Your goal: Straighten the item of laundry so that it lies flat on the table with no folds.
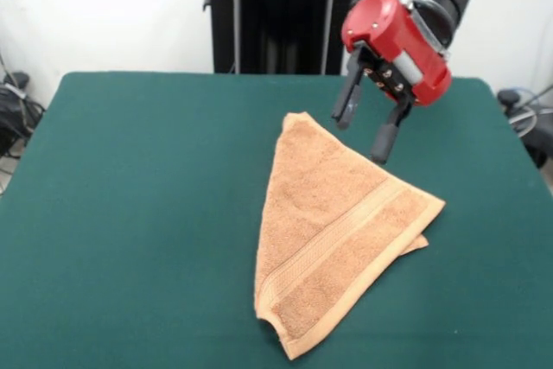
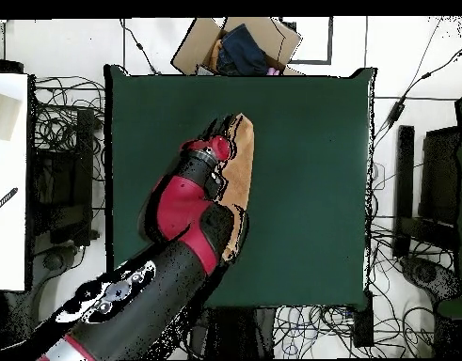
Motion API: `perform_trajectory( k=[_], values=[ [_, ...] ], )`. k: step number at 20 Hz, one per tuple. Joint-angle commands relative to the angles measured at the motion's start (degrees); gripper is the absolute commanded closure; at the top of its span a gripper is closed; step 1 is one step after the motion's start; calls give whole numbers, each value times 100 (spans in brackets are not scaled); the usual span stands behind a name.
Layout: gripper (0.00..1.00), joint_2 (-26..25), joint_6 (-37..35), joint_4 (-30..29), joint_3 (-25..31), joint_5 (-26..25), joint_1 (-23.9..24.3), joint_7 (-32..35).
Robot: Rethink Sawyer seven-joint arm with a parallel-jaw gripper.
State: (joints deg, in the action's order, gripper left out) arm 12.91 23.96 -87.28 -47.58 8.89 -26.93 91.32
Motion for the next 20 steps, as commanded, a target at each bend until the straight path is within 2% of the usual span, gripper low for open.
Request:
perform_trajectory(
  k=[1, 7, 13, 20],
  values=[
    [0, -644, -239, 237, -89, 663, -220, 469],
    [0, -894, -426, 344, -191, 1100, -410, 580],
    [0, -1338, -721, 483, -494, 1853, -676, 584],
    [0, -1520, -968, 552, -321, 2344, -847, 742]
  ],
)
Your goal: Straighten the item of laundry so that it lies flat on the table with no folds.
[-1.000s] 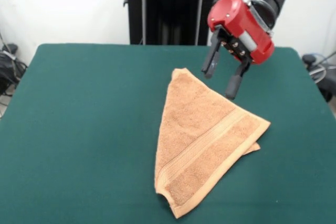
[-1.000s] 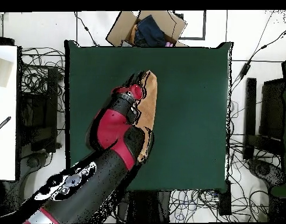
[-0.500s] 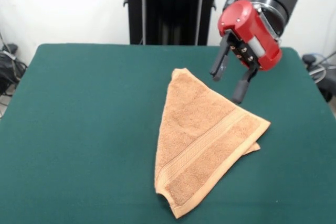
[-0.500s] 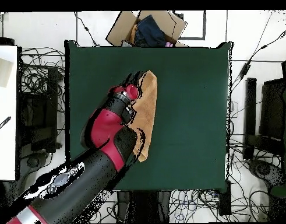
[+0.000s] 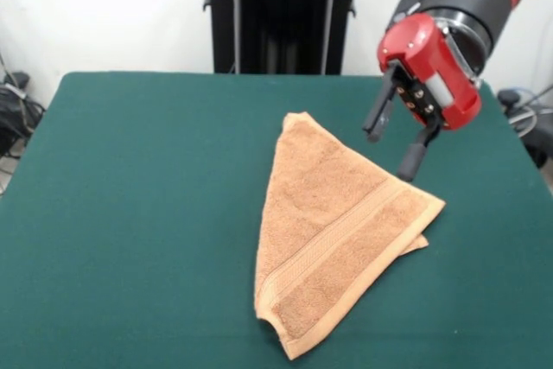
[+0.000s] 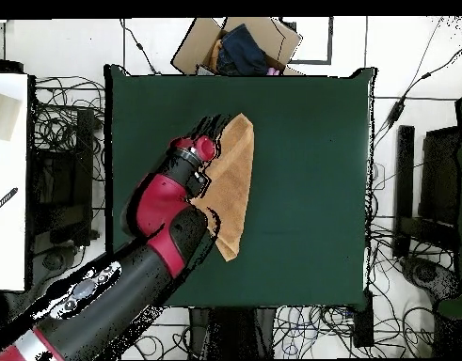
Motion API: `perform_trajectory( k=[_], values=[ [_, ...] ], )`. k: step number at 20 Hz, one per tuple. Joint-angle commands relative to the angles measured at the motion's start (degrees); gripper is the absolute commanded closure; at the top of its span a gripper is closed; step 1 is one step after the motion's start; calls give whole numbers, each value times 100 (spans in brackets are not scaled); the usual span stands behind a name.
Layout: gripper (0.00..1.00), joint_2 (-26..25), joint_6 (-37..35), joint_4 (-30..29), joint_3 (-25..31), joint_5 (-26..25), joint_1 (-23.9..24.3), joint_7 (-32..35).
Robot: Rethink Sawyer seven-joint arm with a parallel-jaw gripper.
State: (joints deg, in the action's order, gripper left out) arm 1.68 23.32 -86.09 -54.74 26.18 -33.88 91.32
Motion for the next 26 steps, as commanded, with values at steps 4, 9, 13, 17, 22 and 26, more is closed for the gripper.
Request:
perform_trajectory(
  k=[4, 9, 13, 17, 22, 26],
  values=[
    [0, -258, -939, 458, 819, 494, -63, 875],
    [0, -210, -980, 408, 1108, 425, -56, 1038],
    [0, -135, -1098, 265, 1151, 449, -177, 1086],
    [0, -173, -1180, 129, 1132, 621, -351, 1180],
    [0, -143, -1191, -11, 1210, 720, -464, 1264],
    [0, -217, -1272, -32, 1105, 839, -552, 1212]
  ],
)
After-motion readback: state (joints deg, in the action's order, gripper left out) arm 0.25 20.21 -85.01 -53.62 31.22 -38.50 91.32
